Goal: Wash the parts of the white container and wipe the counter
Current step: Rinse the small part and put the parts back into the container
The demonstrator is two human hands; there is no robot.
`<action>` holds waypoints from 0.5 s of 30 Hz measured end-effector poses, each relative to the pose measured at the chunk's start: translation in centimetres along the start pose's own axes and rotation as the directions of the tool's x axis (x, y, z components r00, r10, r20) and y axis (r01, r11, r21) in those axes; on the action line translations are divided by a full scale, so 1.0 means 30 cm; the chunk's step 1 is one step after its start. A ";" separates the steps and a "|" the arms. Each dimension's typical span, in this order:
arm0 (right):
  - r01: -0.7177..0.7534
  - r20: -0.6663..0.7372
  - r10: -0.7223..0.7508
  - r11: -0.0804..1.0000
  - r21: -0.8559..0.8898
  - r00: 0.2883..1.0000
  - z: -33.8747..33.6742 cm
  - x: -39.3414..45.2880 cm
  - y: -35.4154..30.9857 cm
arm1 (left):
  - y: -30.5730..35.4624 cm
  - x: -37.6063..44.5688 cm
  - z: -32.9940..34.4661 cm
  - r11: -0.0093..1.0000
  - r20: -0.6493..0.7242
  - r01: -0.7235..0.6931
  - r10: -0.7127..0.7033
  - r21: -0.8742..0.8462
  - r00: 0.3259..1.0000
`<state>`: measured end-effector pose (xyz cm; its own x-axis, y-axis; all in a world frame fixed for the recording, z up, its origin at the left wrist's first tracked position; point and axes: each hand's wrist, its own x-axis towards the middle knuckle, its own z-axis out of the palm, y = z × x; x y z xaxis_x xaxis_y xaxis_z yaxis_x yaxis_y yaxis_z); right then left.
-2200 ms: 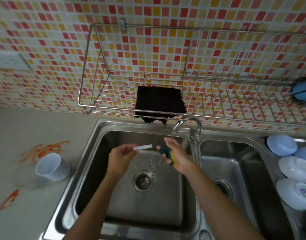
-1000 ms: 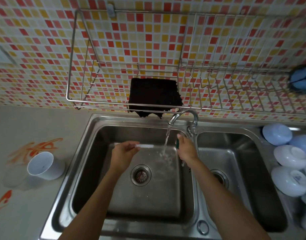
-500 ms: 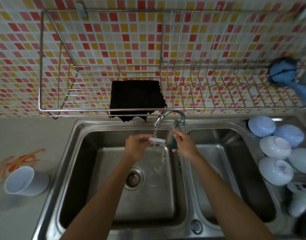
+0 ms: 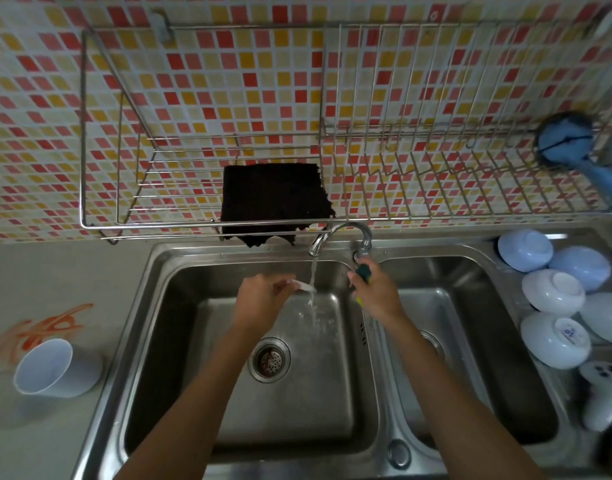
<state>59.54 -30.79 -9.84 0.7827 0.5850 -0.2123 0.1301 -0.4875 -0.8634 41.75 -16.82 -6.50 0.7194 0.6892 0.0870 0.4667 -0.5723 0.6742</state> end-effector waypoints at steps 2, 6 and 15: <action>0.120 0.024 -0.118 0.985 -0.126 0.993 0.038 -0.037 -0.023 | 0.000 -0.027 -0.028 0.992 -0.034 -0.047 0.051 0.114 0.998; 0.267 0.075 -0.259 0.881 -0.392 0.963 0.138 -0.097 -0.006 | -0.028 -0.086 -0.019 0.966 0.030 -0.034 0.027 0.256 0.999; 0.219 0.142 -0.185 0.935 -0.279 0.972 0.229 -0.222 0.056 | -0.097 -0.197 0.039 0.957 0.086 -0.007 -0.019 0.289 0.996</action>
<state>50.35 -31.05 -13.02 0.6504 0.7513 -0.1120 0.4629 -0.5089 -0.7257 36.73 -19.75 -9.84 0.7519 0.6592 0.0108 0.5909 -0.6811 0.4325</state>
